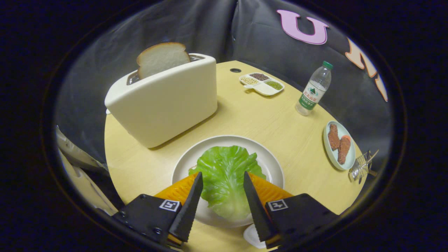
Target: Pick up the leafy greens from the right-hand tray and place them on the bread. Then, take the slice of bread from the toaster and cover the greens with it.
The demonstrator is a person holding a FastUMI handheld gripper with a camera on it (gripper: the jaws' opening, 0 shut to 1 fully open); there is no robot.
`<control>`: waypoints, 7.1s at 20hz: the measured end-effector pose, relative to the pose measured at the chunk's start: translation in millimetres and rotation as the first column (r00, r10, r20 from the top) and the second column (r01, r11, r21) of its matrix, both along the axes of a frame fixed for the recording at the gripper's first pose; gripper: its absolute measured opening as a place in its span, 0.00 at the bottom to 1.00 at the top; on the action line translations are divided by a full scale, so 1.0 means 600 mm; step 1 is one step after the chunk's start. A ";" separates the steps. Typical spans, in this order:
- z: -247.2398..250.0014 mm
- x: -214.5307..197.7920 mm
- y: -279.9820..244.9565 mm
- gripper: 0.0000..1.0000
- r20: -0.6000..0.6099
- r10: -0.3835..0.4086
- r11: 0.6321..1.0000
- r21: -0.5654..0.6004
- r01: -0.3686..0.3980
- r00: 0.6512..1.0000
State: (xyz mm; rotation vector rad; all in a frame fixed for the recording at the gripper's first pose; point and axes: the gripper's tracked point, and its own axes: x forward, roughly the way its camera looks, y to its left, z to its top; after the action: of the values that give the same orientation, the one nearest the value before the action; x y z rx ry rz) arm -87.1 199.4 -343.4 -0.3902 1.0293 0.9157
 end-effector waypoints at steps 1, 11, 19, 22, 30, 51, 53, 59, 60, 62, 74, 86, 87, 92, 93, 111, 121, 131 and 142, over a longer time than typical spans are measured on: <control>0.006 0.000 0.003 0.77 -0.001 -0.008 1.000 0.009 0.008 1.000; 0.145 0.028 0.093 0.96 0.108 -0.022 0.993 0.120 0.009 0.994; 0.232 0.045 0.186 1.00 0.166 -0.025 0.984 0.179 -0.005 0.986; 0.248 0.045 0.222 1.00 0.158 -0.031 0.978 0.207 -0.002 0.987; 0.271 0.046 0.316 1.00 0.121 -0.047 0.965 0.263 0.014 0.991; 0.188 0.037 0.339 0.34 -0.004 -0.129 0.984 0.120 0.128 0.992; 0.190 0.033 0.334 0.18 -0.028 -0.146 0.980 0.131 0.149 0.989; 0.233 0.048 0.312 0.05 -0.055 -0.223 0.945 0.233 0.229 0.973; 0.243 0.050 0.303 0.05 -0.061 -0.234 0.938 0.251 0.241 0.970; 0.256 0.057 0.288 0.05 -0.078 -0.263 0.917 0.288 0.275 0.962; 0.290 0.082 0.170 0.05 -0.167 -0.390 0.791 0.443 0.423 0.905; 0.171 0.064 0.057 0.05 -0.221 -0.480 0.783 0.329 0.528 0.849; 0.163 0.062 0.052 0.05 -0.228 -0.486 0.779 0.324 0.536 0.844; 0.125 0.058 0.027 0.05 -0.262 -0.518 0.759 0.298 0.579 0.814; 0.116 0.056 0.023 0.05 -0.271 -0.524 0.754 0.292 0.588 0.807; 0.018 0.019 -0.068 0.18 -0.337 -0.614 0.705 0.174 0.688 0.714; 0.001 0.014 -0.103 0.71 -0.303 -0.624 0.721 0.132 0.680 0.720; 0.098 0.045 -0.113 1.00 -0.211 -0.606 0.700 0.317 0.641 0.767; 0.303 0.125 -0.277 1.00 0.125 -0.767 0.601 0.482 0.638 0.629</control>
State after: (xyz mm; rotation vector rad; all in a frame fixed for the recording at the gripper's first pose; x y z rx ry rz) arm -11.8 33.3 -161.9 0.2325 0.5717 0.2725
